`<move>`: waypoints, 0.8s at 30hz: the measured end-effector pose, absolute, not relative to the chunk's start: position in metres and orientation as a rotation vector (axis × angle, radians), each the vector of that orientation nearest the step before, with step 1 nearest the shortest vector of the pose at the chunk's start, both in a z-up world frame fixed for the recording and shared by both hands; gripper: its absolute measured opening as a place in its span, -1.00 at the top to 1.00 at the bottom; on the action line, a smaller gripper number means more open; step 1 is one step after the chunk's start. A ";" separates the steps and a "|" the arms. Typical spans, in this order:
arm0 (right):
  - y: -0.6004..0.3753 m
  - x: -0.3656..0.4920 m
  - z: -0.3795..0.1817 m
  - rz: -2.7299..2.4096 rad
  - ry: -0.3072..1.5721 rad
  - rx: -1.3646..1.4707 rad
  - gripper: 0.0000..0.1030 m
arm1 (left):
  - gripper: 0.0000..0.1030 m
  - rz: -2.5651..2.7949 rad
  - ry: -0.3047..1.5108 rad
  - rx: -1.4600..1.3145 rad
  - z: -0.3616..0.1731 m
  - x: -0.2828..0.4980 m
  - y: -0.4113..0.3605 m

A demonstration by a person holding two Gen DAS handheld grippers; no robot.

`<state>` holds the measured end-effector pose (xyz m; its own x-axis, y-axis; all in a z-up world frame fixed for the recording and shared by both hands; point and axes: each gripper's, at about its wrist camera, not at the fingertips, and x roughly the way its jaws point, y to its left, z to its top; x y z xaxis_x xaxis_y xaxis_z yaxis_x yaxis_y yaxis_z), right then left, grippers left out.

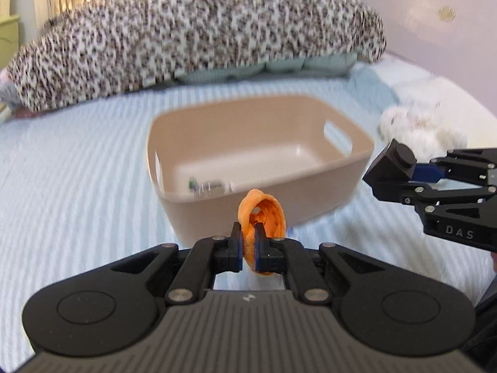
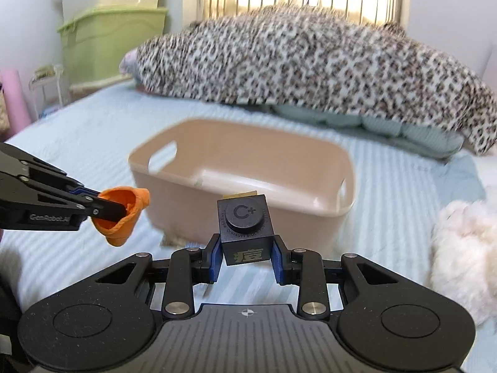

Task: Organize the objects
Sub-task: 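Move both items over the basket and open both tools to drop them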

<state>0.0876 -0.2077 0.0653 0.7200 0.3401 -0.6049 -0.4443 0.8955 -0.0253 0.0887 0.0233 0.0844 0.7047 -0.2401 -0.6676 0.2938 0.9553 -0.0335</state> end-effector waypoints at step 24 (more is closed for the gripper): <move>-0.189 0.216 0.060 0.296 0.663 -0.153 0.41 | 0.86 -0.168 0.742 0.123 0.044 0.229 -0.006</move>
